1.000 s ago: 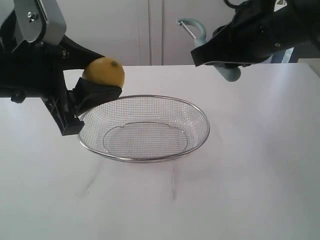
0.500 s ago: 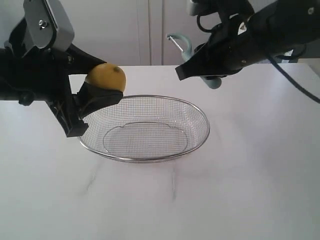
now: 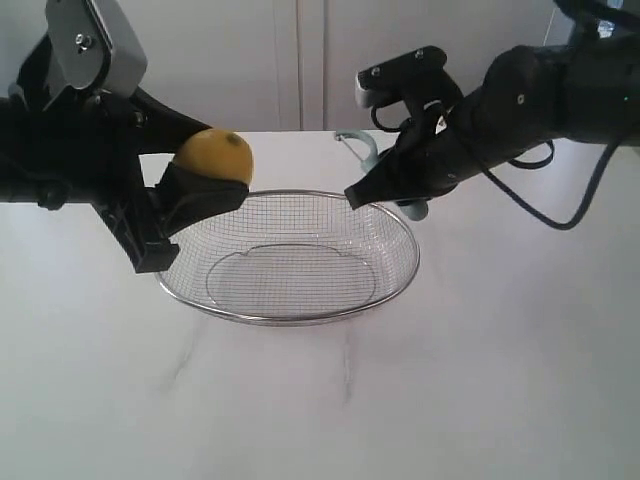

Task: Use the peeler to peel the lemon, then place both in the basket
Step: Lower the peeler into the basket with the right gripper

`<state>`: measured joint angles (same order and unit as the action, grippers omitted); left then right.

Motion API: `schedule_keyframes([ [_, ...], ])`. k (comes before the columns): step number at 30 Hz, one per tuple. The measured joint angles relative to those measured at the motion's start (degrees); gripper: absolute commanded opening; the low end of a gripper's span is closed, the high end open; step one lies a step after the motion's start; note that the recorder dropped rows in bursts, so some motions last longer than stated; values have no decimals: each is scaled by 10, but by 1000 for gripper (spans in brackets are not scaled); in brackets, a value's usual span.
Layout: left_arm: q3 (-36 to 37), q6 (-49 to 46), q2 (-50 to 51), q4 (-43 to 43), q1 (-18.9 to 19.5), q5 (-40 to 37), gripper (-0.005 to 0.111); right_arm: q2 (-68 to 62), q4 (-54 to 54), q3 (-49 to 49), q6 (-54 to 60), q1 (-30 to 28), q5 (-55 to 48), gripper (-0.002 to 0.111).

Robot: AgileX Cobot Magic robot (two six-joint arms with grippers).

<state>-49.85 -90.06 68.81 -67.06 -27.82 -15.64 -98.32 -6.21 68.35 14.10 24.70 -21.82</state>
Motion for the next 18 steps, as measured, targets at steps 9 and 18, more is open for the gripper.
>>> schedule_keyframes([
  [9, 0, 11, 0, 0, 0, -2, 0, -55, -43, 0, 6, -1, 9, 0],
  [18, 0, 13, 0, 0, 0, -5, 0, -61, -68, 0, 26, 34, 11, 0],
])
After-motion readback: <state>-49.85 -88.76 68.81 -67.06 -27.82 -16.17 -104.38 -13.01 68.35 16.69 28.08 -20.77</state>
